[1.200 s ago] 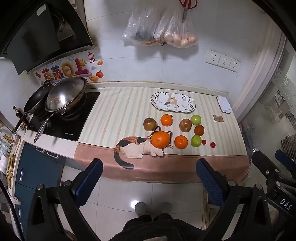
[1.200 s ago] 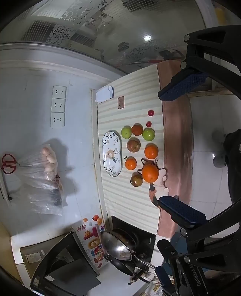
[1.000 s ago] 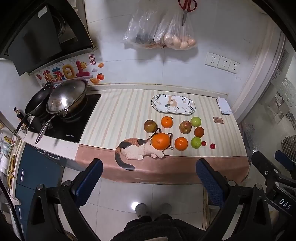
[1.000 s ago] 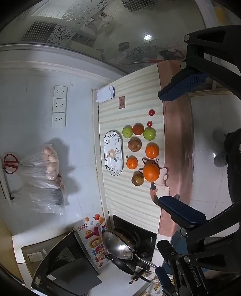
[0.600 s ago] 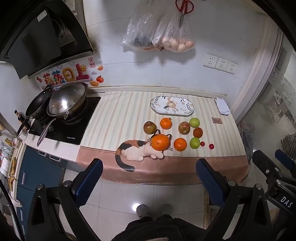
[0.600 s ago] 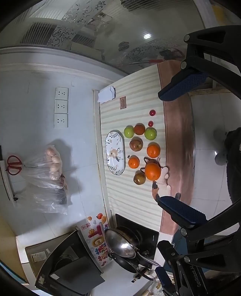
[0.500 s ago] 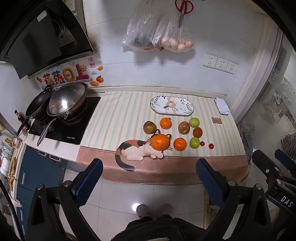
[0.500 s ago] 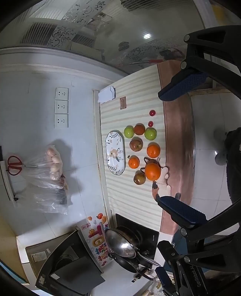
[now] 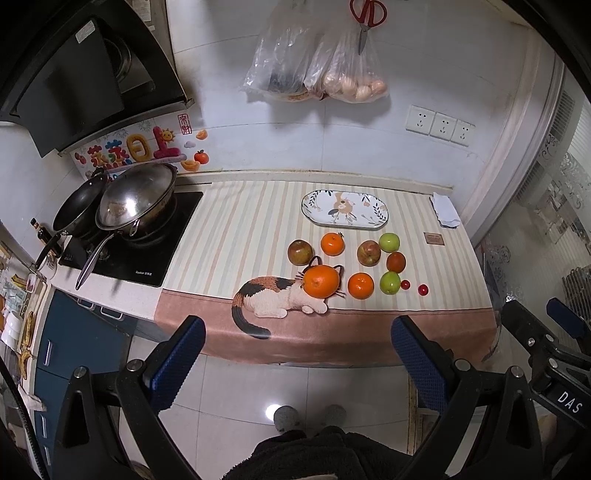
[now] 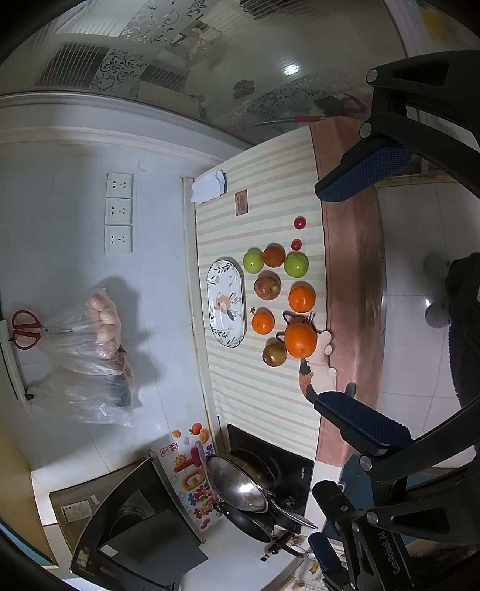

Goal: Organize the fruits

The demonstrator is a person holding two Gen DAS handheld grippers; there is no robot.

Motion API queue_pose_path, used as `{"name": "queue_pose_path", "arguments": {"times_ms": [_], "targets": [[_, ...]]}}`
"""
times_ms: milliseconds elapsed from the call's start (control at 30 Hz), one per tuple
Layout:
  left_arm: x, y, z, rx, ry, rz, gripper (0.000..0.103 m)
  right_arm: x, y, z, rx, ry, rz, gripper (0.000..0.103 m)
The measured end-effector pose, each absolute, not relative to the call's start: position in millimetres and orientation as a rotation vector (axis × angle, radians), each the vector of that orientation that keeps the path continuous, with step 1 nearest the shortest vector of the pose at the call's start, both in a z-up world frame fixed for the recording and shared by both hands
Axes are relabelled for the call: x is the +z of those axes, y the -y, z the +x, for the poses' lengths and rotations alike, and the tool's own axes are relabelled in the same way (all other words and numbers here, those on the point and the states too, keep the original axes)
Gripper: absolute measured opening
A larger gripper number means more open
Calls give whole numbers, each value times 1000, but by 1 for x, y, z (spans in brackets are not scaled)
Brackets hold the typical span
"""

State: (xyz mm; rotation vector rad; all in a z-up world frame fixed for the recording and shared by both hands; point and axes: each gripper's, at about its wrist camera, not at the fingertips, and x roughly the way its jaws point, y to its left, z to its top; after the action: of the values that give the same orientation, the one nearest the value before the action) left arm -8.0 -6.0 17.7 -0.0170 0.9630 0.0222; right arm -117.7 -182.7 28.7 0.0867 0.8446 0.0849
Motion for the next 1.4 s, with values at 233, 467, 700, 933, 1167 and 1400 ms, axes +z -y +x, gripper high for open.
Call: {"name": "queue_pose_path", "arguments": {"times_ms": [233, 467, 700, 933, 1167, 1400], "targets": [[18, 6, -8, 23, -963, -16, 103, 27, 182, -119, 83, -844, 84, 103], [17, 6, -9, 24, -961, -17, 103, 29, 182, -117, 84, -842, 85, 103], [17, 6, -9, 24, -961, -15, 103, 31, 183, -113, 86, -841, 88, 103], [17, 6, -9, 24, -960, -16, 103, 30, 183, -114, 87, -841, 90, 103], [16, 6, -7, 20, -957, -20, 103, 30, 181, -112, 90, -843, 92, 103], [17, 6, -4, 20, -955, -20, 103, 30, 181, -112, 92, -842, 90, 103]]}}
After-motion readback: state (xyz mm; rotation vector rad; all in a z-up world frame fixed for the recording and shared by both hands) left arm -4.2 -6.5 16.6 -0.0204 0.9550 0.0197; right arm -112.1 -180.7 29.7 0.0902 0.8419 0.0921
